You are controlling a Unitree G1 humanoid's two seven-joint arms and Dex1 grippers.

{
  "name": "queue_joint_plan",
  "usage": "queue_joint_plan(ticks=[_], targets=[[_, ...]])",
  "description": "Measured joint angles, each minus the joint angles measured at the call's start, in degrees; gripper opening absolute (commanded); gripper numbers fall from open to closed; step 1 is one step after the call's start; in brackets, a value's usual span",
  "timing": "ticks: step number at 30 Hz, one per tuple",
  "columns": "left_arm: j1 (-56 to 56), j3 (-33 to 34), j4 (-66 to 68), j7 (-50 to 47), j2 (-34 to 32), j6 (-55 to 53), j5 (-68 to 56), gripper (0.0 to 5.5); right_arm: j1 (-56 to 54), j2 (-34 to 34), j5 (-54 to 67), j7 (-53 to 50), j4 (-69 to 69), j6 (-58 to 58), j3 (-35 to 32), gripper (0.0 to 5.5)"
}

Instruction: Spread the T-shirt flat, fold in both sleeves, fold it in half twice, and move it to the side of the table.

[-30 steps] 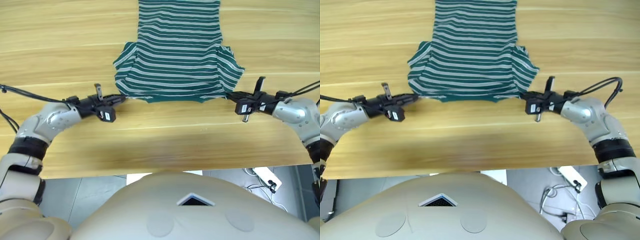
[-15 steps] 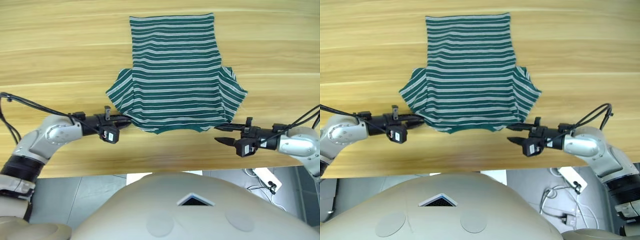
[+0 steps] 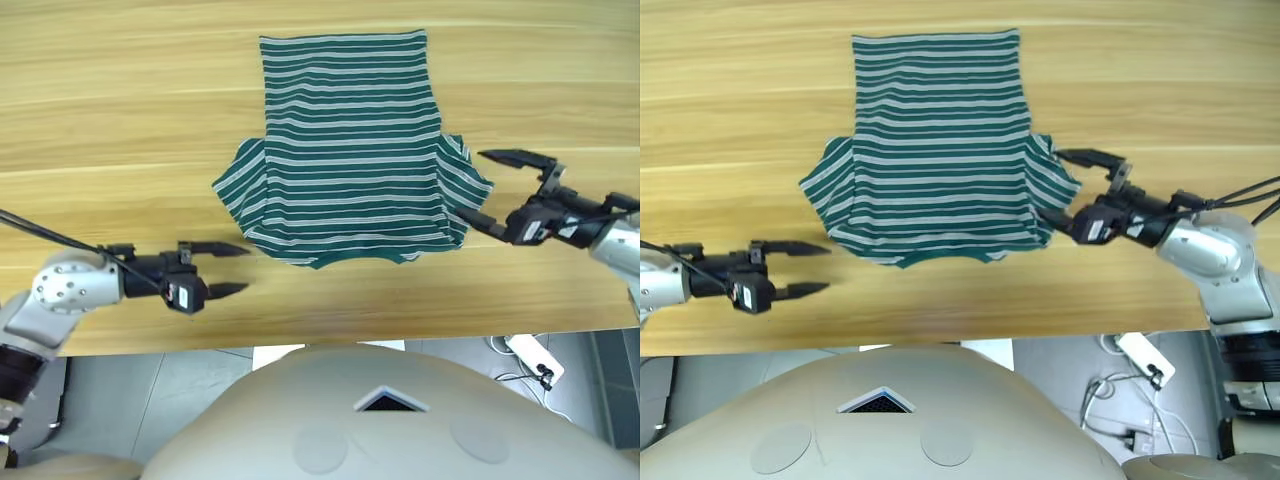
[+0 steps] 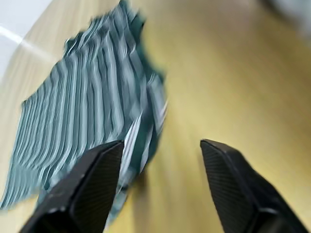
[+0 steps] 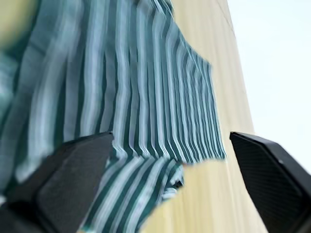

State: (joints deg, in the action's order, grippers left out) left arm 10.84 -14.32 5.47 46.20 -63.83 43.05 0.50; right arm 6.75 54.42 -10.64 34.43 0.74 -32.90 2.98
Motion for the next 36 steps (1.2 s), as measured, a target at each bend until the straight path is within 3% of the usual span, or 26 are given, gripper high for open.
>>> queue_joint_plan(ticks=[2, 7, 14, 23, 32, 36], targets=[[-3.22, 1.26, 4.06, -3.51, 1.88, -1.09, 6.07, 3.00, -2.48, -1.74, -5.06, -2.28, 3.22, 1.04, 1.65, 5.38], [-6.94, 1.82, 8.55, -7.94, 6.07, -0.87, 12.90, 3.00, -7.22, -4.62, -14.00, -6.46, 10.94, 2.05, 6.55, 5.38], [-12.38, 2.15, 14.13, -12.12, 6.73, -1.44, 20.46, 3.00, -9.19, -3.93, -14.72, -8.42, 15.24, 1.53, 6.91, 5.38], [-15.04, 1.28, 16.70, -15.41, 6.80, -1.42, 25.23, 3.00, -5.01, -2.91, -6.81, -8.64, 9.74, -2.05, 1.67, 5.38], [-17.52, -1.46, 15.05, -15.37, 7.29, -1.35, 26.92, 4.24, -7.55, -5.48, -4.74, -12.17, 7.33, -1.20, -2.96, 5.40], [-19.05, -3.02, 15.12, -15.38, 7.96, -0.79, 27.42, 4.12, -7.49, -5.95, -4.47, -12.16, 6.98, -1.20, -3.02, 5.40]])
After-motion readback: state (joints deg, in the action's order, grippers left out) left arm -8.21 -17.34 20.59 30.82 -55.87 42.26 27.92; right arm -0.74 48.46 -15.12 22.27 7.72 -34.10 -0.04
